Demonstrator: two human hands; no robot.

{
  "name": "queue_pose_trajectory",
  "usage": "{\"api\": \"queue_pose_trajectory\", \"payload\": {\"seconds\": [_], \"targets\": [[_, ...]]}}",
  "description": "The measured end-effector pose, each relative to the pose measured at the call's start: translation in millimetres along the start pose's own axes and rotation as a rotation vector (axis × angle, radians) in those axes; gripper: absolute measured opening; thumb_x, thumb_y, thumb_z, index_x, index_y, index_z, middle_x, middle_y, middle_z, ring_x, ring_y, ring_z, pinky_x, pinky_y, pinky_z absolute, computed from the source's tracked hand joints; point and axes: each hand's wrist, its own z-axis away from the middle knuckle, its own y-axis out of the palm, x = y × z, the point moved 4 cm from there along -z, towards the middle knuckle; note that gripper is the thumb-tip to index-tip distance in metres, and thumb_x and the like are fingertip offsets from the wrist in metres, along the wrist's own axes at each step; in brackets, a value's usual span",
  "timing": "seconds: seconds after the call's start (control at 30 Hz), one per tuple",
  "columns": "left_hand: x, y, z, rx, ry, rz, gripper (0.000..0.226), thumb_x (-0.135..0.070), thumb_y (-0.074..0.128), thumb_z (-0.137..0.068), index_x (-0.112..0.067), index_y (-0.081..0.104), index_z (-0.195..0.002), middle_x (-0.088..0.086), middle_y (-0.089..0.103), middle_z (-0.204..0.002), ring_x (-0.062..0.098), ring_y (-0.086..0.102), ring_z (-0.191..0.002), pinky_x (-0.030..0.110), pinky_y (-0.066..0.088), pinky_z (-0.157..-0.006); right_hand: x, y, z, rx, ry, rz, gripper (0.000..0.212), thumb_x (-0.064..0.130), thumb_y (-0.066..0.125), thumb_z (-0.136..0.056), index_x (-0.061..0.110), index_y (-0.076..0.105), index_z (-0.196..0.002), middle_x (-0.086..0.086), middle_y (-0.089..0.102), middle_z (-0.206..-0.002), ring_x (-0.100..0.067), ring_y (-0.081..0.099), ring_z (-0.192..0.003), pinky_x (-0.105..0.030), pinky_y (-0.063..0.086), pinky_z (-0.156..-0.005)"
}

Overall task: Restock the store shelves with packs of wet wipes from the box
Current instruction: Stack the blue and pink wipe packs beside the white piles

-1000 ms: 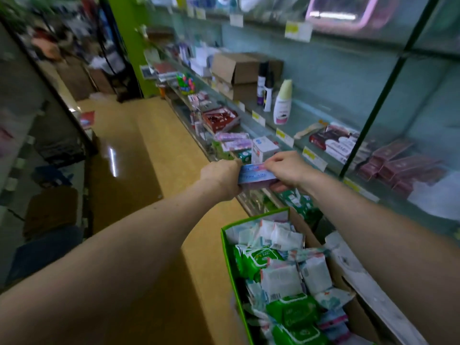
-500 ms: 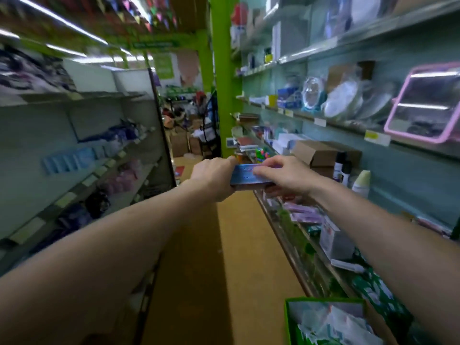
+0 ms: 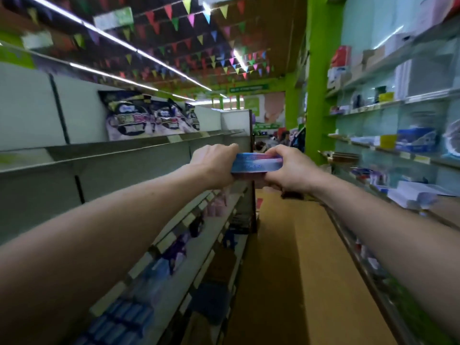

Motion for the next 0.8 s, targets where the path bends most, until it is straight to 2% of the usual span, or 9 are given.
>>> {"api": "queue_pose_trajectory", "payload": {"seconds": [0.13, 0.27, 0.4, 0.5, 0.53, 0.6, 0.7, 0.8], "targets": [[76, -20, 3, -0.035, -0.054, -0.076, 0.047, -0.046, 0.064, -0.084, -0.021, 0.050, -0.121, 0.006, 0.062, -0.112, 0.029, 0.060, -0.098, 0.033, 0.040, -0.068, 62, 34, -40, -0.010, -0.117, -0.056, 0.043, 0.020, 0.071, -0.080, 0.021, 0.055, -0.120, -0.001, 0.059, -0.107, -0.019, 0.060, -0.095, -0.031, 0.051, -0.084], [143, -37, 13, -0.055, -0.134, -0.175, 0.037, -0.041, 0.063, -0.086, -0.019, 0.052, -0.113, 0.006, 0.061, -0.112, 0.030, 0.059, -0.101, 0.034, 0.040, -0.071, 119, 66, -69, 0.016, -0.211, -0.147, 0.044, 0.015, 0.070, -0.081, 0.020, 0.054, -0.122, -0.003, 0.059, -0.106, -0.019, 0.062, -0.089, -0.027, 0.053, -0.073], [204, -56, 25, -0.066, -0.213, -0.255, 0.037, -0.045, 0.064, -0.085, -0.019, 0.055, -0.109, 0.005, 0.060, -0.102, 0.029, 0.058, -0.092, 0.031, 0.040, -0.069, 173, 97, -96, 0.049, -0.297, -0.222, 0.042, 0.014, 0.068, -0.081, 0.022, 0.053, -0.120, -0.003, 0.060, -0.104, -0.017, 0.061, -0.082, -0.027, 0.051, -0.068], [247, -72, 37, -0.065, -0.290, -0.284, 0.029, -0.042, 0.066, -0.085, -0.023, 0.051, -0.100, 0.003, 0.056, -0.093, 0.024, 0.050, -0.077, 0.030, 0.038, -0.066, 212, 118, -115, 0.069, -0.371, -0.277, 0.040, 0.016, 0.069, -0.079, 0.026, 0.054, -0.115, -0.002, 0.061, -0.105, -0.018, 0.062, -0.085, -0.032, 0.054, -0.076], [260, -76, 42, -0.066, -0.316, -0.291, 0.026, -0.040, 0.066, -0.085, -0.024, 0.050, -0.098, 0.002, 0.056, -0.092, 0.023, 0.049, -0.076, 0.029, 0.037, -0.065, 225, 126, -121, 0.084, -0.389, -0.287, 0.039, 0.016, 0.069, -0.079, 0.026, 0.054, -0.114, -0.002, 0.062, -0.105, -0.020, 0.063, -0.088, -0.035, 0.055, -0.081], [284, -82, 51, -0.054, -0.362, -0.307, 0.024, -0.035, 0.066, -0.084, -0.023, 0.050, -0.096, 0.002, 0.056, -0.090, 0.022, 0.051, -0.077, 0.028, 0.038, -0.065, 249, 141, -129, 0.128, -0.428, -0.329, 0.040, 0.013, 0.068, -0.079, 0.023, 0.055, -0.116, -0.004, 0.061, -0.106, -0.025, 0.065, -0.089, -0.039, 0.057, -0.079], [316, -91, 64, -0.026, -0.431, -0.355, 0.022, -0.032, 0.067, -0.084, -0.023, 0.051, -0.097, 0.000, 0.058, -0.092, 0.022, 0.055, -0.081, 0.028, 0.041, -0.067, 281, 162, -142, 0.169, -0.510, -0.363, 0.044, 0.013, 0.068, -0.079, 0.019, 0.055, -0.120, -0.006, 0.058, -0.108, -0.019, 0.063, -0.083, -0.027, 0.054, -0.068], [342, -104, 74, -0.013, -0.500, -0.438, 0.024, -0.034, 0.067, -0.083, -0.024, 0.054, -0.101, -0.001, 0.058, -0.091, 0.021, 0.055, -0.080, 0.028, 0.041, -0.066, 309, 180, -155, 0.217, -0.586, -0.418, 0.040, 0.014, 0.067, -0.081, 0.019, 0.054, -0.118, -0.005, 0.061, -0.101, -0.015, 0.064, -0.079, -0.024, 0.054, -0.066]]}}
